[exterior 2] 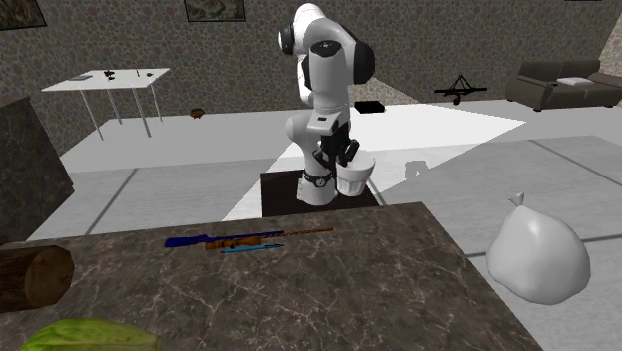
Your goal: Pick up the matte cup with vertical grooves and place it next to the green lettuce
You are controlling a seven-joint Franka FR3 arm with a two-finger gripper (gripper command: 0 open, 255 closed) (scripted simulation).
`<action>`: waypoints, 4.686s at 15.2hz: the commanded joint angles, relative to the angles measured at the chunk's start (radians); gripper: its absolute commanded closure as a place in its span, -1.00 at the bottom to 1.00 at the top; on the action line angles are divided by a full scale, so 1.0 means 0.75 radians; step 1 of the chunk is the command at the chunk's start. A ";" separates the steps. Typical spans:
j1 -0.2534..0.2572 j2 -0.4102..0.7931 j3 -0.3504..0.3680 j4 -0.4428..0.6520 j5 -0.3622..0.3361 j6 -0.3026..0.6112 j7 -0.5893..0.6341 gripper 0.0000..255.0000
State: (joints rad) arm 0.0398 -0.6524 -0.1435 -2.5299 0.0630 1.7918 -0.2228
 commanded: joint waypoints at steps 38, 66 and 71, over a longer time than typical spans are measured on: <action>-0.287 1.122 -0.682 1.268 0.129 -0.309 -1.008 1.00; -0.519 1.578 -0.665 1.475 0.364 -0.154 -1.239 1.00; -0.514 1.598 -0.657 1.411 0.377 -0.077 -1.251 1.00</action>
State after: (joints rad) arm -0.3451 0.5424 -0.6373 -1.4640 0.3436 1.7236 -1.1587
